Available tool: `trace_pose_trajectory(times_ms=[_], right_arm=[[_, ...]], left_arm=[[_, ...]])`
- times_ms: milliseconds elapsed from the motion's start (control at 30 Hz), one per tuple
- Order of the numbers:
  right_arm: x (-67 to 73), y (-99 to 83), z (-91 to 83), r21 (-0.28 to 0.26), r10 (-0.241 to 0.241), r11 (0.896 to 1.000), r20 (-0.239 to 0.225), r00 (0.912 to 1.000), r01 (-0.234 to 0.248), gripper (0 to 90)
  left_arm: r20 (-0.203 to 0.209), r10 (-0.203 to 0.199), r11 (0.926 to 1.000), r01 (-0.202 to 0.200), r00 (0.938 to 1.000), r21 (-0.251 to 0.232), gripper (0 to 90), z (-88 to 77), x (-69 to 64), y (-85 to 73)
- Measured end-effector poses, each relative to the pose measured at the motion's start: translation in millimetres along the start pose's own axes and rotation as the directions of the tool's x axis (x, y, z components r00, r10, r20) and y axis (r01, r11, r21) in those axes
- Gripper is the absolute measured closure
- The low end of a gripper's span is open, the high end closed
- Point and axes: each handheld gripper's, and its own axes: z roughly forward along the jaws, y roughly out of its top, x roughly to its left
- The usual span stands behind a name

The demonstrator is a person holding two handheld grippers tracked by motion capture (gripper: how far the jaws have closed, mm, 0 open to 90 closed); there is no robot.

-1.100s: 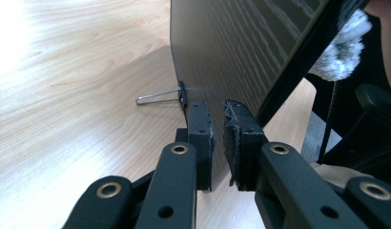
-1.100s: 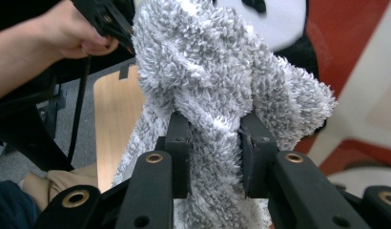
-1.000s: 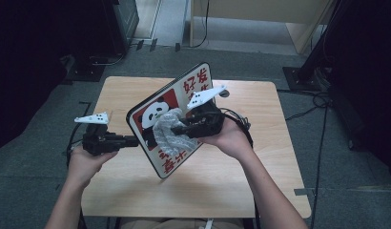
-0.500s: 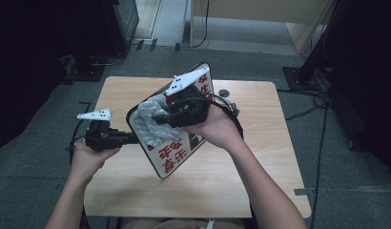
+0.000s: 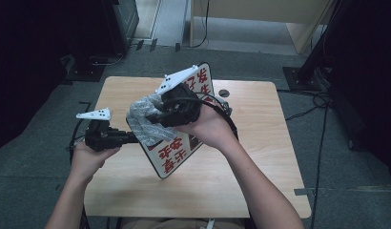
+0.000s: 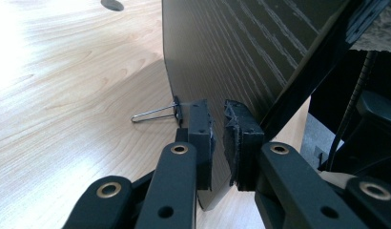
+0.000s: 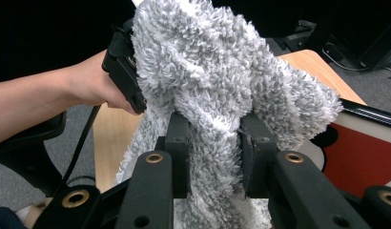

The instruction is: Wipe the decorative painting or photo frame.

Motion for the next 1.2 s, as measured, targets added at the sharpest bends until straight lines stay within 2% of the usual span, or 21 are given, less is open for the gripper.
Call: trace_pose_trajectory(times_ms=[567,1200], right_arm=[[1.1,-7.1,8.6,0.014,-0.017,1.000,-0.010,0.9998,0.017,70.7],[-2.7,-33.0,20.7,0.002,0.003,1.000,-0.042,0.9991,-0.003,70.6]], left_arm=[[0.001,0.001,1.0000,-0.001,1.0000,0.001,81.6,0.1,0.0,0.0],[0.003,0.002,0.9999,-0.002,1.0000,0.011,81.7,1.6,0.7,-0.1]])
